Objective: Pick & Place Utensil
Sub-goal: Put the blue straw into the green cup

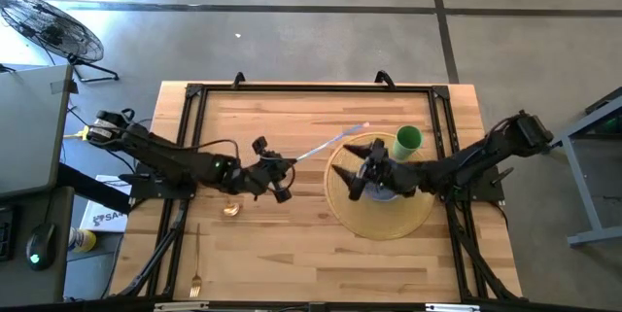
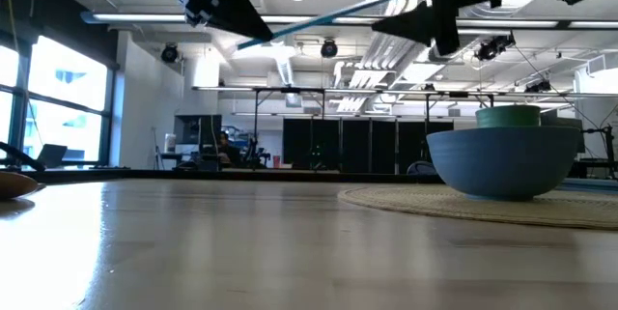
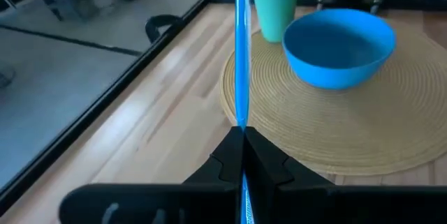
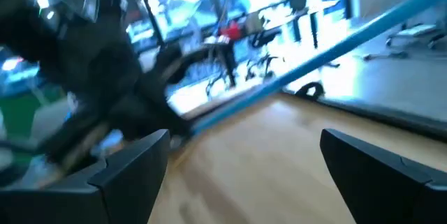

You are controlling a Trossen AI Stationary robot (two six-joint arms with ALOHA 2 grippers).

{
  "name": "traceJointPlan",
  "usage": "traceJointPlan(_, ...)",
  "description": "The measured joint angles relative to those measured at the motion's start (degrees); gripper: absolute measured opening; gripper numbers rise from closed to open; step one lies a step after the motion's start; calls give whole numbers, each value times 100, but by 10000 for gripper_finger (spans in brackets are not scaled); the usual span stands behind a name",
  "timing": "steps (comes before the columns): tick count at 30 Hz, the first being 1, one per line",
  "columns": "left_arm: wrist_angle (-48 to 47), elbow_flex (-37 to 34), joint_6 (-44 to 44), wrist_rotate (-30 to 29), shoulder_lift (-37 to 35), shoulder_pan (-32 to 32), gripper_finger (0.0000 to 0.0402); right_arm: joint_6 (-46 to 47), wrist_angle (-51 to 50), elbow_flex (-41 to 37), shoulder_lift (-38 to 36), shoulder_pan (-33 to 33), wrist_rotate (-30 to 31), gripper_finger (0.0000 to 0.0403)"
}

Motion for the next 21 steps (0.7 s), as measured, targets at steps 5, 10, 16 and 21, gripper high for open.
traceJointPlan(5,4,0,-174,-167,53,-202,0,-128,-22,44,-450,-231,321,364)
traceJointPlan(10,-5,-1,-168,-301,106,-233,0,124,-91,43,-619,-349,220,360)
traceJointPlan(16,240,0,-111,-270,101,-231,0,1008,-320,42,-618,-683,-54,327)
traceJointPlan(21,274,0,-111,-261,98,-231,0,1490,-277,42,-618,-988,-745,296)
